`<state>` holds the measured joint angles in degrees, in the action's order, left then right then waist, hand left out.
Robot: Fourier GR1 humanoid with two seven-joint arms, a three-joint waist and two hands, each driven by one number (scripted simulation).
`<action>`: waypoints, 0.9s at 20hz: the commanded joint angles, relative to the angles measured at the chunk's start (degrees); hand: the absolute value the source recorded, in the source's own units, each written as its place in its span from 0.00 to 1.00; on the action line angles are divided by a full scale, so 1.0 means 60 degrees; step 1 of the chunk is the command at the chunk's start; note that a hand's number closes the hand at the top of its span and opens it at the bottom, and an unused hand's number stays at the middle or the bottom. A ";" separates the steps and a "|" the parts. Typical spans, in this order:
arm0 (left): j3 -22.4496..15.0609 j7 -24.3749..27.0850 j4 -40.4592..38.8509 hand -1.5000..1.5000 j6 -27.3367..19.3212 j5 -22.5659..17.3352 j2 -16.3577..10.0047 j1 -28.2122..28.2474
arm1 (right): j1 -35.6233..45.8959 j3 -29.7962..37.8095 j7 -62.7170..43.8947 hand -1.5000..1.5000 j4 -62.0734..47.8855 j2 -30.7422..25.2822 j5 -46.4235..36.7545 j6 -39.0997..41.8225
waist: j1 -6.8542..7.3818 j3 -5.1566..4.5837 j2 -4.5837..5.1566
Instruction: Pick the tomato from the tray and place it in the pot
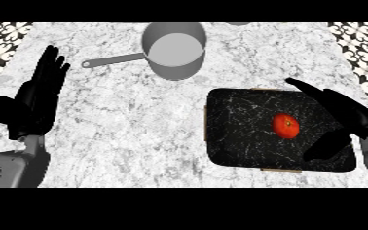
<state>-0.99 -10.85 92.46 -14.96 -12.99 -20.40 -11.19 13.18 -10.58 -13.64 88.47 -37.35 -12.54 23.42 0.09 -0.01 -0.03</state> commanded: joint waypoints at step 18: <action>0.0905 -0.0266 -0.0262 0.50 0.0767 0.0730 0.0872 -0.0283 | -0.0210 0.0475 0.0565 0.00 -0.1403 0.1927 -0.3320 -0.0027 | -0.0013 0.0002 0.0008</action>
<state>2.84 -11.86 93.45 -11.28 -8.66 -16.03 -10.67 11.13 -8.41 -11.63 82.51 -27.86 -29.21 23.52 0.07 0.00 0.00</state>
